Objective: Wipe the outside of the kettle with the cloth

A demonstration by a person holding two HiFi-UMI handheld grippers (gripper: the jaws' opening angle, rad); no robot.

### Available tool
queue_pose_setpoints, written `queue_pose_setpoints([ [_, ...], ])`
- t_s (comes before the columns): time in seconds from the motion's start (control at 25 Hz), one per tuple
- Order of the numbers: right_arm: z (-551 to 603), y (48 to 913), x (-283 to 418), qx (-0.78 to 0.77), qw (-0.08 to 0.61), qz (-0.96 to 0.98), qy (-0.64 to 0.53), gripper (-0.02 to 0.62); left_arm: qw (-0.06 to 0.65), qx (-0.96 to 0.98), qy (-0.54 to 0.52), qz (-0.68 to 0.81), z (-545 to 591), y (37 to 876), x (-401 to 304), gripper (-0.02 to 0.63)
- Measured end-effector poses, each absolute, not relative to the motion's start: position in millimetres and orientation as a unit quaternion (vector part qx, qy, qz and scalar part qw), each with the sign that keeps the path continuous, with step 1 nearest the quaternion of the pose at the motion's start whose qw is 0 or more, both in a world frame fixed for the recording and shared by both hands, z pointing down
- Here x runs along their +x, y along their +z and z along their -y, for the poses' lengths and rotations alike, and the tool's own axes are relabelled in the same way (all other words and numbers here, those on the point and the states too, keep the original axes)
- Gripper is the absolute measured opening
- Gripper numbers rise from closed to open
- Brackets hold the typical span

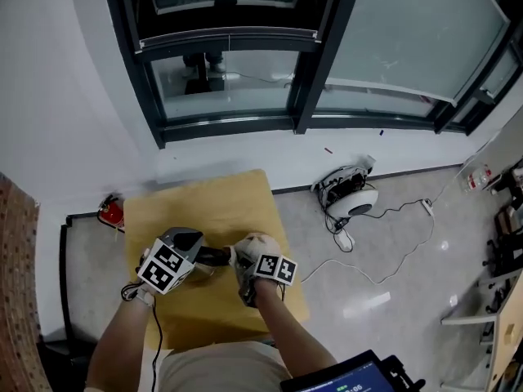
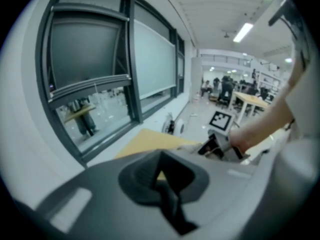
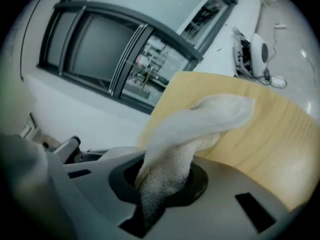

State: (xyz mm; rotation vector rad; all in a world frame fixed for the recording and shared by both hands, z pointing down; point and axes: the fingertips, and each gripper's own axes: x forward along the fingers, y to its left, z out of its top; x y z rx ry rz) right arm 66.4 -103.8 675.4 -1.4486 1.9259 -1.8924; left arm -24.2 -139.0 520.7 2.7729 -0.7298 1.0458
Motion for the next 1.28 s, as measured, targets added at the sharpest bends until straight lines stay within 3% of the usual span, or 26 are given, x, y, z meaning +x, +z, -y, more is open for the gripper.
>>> queue_pose_setpoints([
  [0.12,44,664,40,-0.367,-0.048,-0.678,-0.635,0.057,0.044,0.935,0.315,0.155,100,516,-19,-0.002],
  [0.2,18,630,19,-0.291,-0.004,-0.709,-0.643,0.058,0.022,0.947,0.296,0.122,75,511,-11,-0.002],
  [0.32,4,575,-12,-0.220,0.064,-0.755,-0.614,0.058,-0.092,0.927,0.347,0.109,49,521,-4,-0.002],
  [0.4,-6,596,-21,-0.231,-0.026,-0.781,-0.579,0.058,-0.136,0.915,0.361,0.122,46,527,-3,-0.002],
  [0.48,-21,658,-14,-0.258,-0.184,-0.777,-0.543,0.058,-0.097,0.928,0.326,0.152,54,521,-5,-0.002],
  [0.52,-28,679,-11,-0.257,-0.238,-0.775,-0.526,0.058,-0.062,0.937,0.302,0.164,59,515,-6,-0.002],
  [0.56,-30,679,-14,-0.241,-0.247,-0.785,-0.515,0.058,-0.029,0.944,0.281,0.171,62,510,-7,-0.002],
  [0.72,-8,586,-40,-0.120,-0.047,-0.849,-0.513,0.058,0.006,0.951,0.253,0.179,67,507,-9,-0.002],
  [0.76,-7,593,-42,-0.111,-0.049,-0.843,-0.524,0.058,-0.001,0.950,0.253,0.185,68,508,-10,-0.002],
  [0.88,-24,665,-33,-0.138,-0.186,-0.803,-0.550,0.058,-0.019,0.946,0.256,0.198,67,507,-10,-0.002],
  [0.92,-31,667,-34,-0.130,-0.203,-0.808,-0.537,0.058,-0.021,0.945,0.258,0.200,65,508,-10,-0.002],
  [1.04,-24,599,-46,-0.068,-0.047,-0.848,-0.523,0.055,-0.025,0.944,0.260,0.200,64,509,-10,-0.002],
  [1.08,-21,597,-46,-0.069,-0.029,-0.847,-0.526,0.057,-0.025,0.945,0.258,0.199,65,508,-10,-0.002],
  [1.2,-33,657,-44,-0.112,-0.142,-0.814,-0.553,0.057,-0.034,0.944,0.262,0.195,63,509,-9,-0.002],
  [1.24,-36,657,-46,-0.106,-0.145,-0.815,-0.551,0.057,-0.036,0.944,0.264,0.195,62,509,-9,-0.002],
  [1.28,-34,638,-49,-0.085,-0.100,-0.823,-0.552,0.057,-0.039,0.944,0.265,0.195,60,510,-9,-0.002],
])
